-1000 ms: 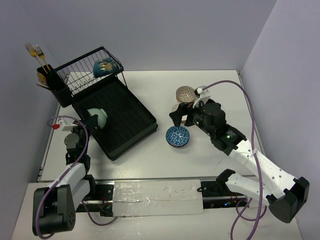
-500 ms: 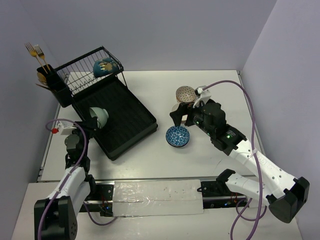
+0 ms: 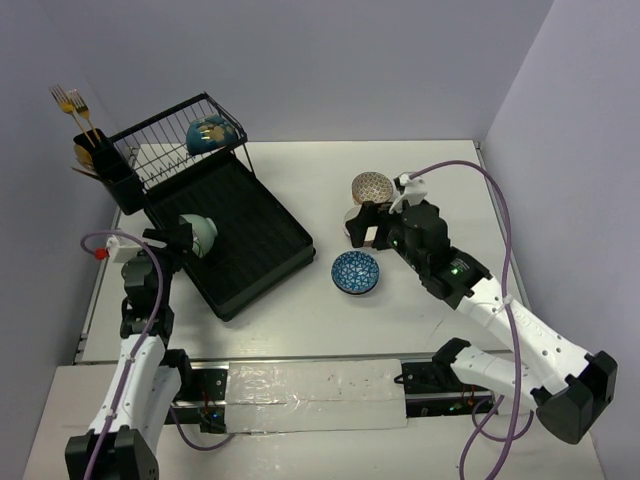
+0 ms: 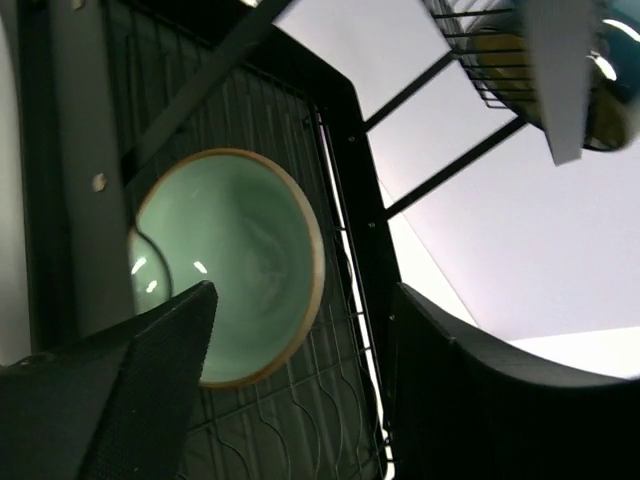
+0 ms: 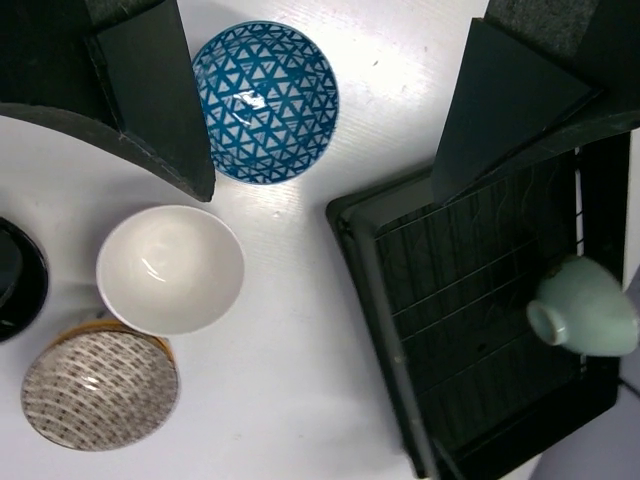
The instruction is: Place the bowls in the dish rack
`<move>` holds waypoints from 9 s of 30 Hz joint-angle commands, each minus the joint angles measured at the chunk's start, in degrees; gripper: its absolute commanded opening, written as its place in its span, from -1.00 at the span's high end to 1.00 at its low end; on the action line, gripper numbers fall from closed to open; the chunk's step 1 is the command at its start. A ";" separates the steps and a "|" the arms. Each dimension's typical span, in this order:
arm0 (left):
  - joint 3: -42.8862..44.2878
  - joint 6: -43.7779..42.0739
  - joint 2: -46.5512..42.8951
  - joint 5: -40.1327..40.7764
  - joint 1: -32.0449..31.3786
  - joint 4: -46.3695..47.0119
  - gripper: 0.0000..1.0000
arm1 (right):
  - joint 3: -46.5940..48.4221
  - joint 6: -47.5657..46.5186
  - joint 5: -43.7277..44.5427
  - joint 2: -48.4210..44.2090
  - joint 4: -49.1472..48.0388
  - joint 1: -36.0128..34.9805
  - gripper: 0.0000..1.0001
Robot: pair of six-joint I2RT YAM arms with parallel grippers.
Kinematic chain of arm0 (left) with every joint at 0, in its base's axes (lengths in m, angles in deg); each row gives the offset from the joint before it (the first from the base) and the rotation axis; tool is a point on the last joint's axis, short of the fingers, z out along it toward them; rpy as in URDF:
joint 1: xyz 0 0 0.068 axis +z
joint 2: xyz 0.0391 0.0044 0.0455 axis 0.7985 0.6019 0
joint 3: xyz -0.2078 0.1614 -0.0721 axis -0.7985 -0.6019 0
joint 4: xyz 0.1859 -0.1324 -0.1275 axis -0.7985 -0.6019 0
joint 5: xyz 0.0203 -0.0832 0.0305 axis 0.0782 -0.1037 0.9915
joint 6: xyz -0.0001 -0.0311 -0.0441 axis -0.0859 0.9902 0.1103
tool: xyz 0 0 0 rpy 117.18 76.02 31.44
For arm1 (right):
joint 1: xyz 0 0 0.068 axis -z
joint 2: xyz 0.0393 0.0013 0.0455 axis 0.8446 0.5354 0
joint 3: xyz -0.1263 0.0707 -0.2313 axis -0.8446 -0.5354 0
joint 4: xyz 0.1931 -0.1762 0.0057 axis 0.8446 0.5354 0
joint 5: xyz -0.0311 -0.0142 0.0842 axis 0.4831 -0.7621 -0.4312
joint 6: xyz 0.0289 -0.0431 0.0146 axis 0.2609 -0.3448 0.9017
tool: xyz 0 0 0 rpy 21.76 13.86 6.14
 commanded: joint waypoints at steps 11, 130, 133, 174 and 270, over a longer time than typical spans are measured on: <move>22.77 -22.06 3.48 0.83 -8.36 -23.01 -0.98 | 3.30 18.94 10.90 6.92 12.95 23.33 -0.90; 49.67 -100.30 39.96 -2.33 -64.45 -39.72 0.30 | 31.07 -9.35 11.24 25.65 24.46 -10.40 1.00; 49.59 -100.47 40.22 -1.72 -64.36 -39.98 0.41 | 31.07 -9.43 11.16 25.74 24.46 -10.66 1.00; 37.73 -72.81 23.53 -4.36 -52.51 -18.20 1.00 | 23.00 -1.01 10.21 11.69 15.86 -1.19 -0.95; 13.64 -15.49 40.75 -15.60 -12.77 35.26 1.00 | 7.61 -3.54 -1.94 0.16 4.07 2.87 -0.86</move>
